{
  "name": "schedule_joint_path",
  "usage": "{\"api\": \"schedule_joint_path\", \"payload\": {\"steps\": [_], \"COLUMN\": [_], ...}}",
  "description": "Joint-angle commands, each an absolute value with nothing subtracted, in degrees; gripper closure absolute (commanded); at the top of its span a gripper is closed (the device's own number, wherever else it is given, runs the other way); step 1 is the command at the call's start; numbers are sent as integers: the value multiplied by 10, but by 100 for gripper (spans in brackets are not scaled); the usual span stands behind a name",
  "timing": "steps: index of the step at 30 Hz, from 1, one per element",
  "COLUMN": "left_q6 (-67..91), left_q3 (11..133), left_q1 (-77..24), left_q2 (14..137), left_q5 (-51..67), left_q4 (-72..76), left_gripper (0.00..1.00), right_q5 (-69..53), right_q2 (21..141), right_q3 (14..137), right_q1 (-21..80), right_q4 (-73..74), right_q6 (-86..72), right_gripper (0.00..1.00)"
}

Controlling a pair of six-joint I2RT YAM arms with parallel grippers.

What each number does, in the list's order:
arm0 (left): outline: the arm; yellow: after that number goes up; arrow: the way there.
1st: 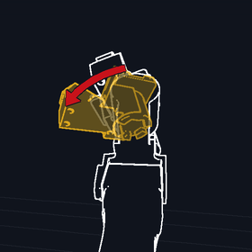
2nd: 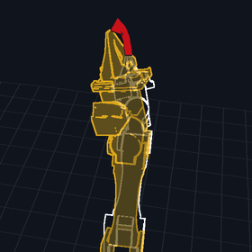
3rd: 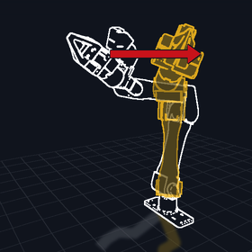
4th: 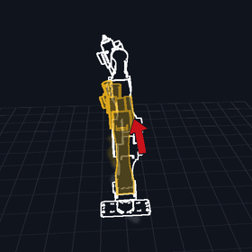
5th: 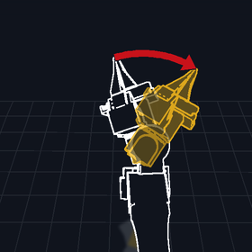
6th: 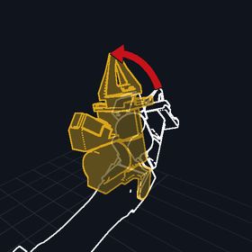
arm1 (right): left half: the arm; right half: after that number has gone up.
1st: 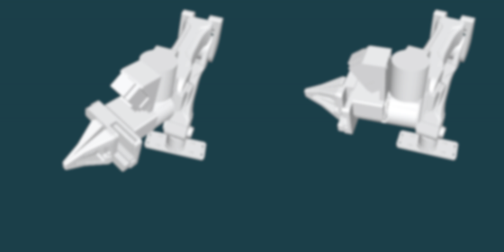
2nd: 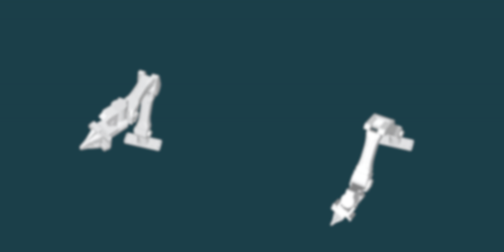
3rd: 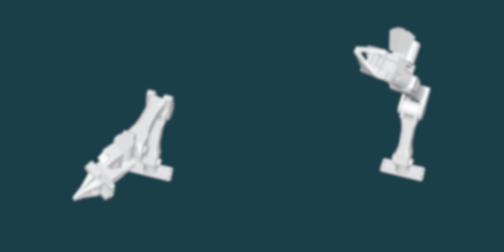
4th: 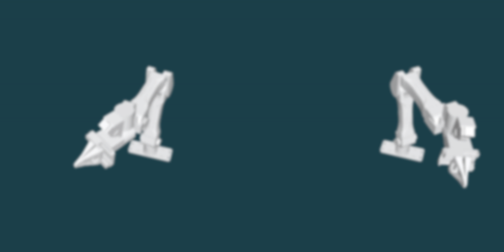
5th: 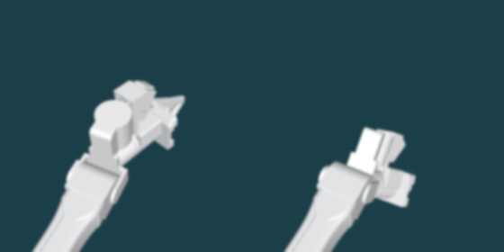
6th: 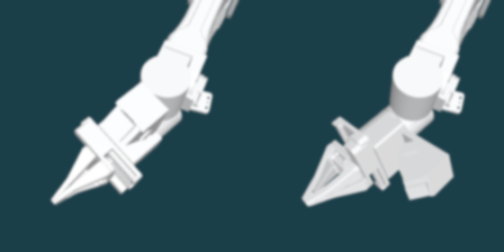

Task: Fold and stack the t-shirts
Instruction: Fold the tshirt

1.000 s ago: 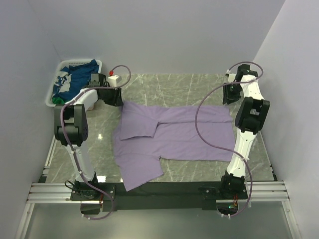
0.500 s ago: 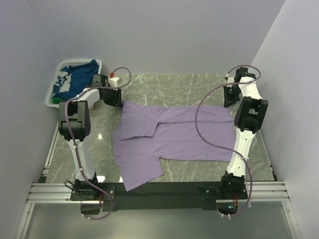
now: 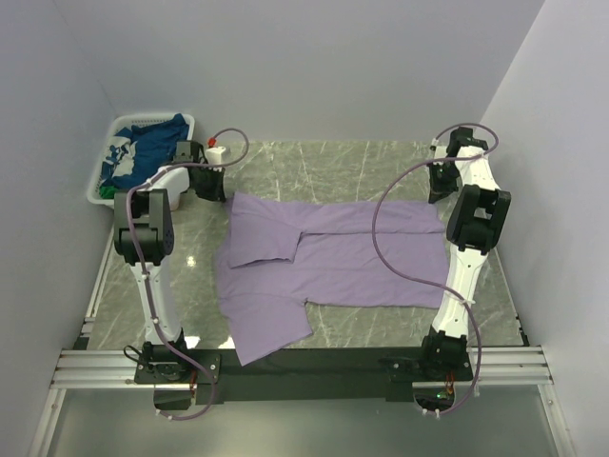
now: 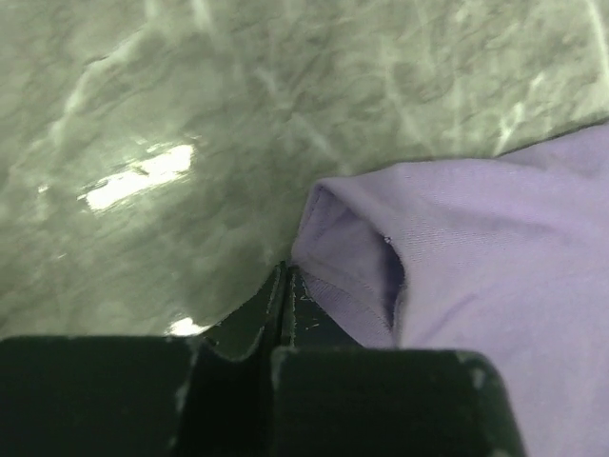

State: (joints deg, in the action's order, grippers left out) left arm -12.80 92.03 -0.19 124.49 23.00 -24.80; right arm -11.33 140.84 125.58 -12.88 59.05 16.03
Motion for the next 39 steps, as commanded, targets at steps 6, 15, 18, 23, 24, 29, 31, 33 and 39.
{"api": "schedule_joint_path", "payload": {"steps": [6,15,18,23,24,29,31,33,39], "left_q6": [-155,-170,-164,-142,-146,-196,-202,-209,-206], "left_q3": [932,940,881,802,785,700,667,651,620], "left_q1": [33,34,34,19,11,-61,-96,-121,-192], "left_q2": [1233,1206,1124,1020,1006,947,931,923,929], "left_q5": [200,243,272,308,312,302,290,266,219], "left_q4": [-245,-248,-236,-260,-265,-313,-315,-311,-298], "left_gripper": [100,75,52,44,44,46,44,44,42], "right_q5": [-78,-37,-34,-37,-45,-93,-117,-136,-149], "right_q2": [1393,1412,1369,1283,1277,1259,1266,1276,1295], "right_q3": [1288,1327,1290,1201,1194,1178,1185,1188,1153], "right_q1": [-126,-103,-105,-108,-107,-106,-105,-105,-103], "right_q4": [512,517,511,491,497,537,569,598,607], "right_q6": [126,123,136,166,169,182,185,188,196], "right_gripper": [100,89,66,53,53,60,63,67,74]}}
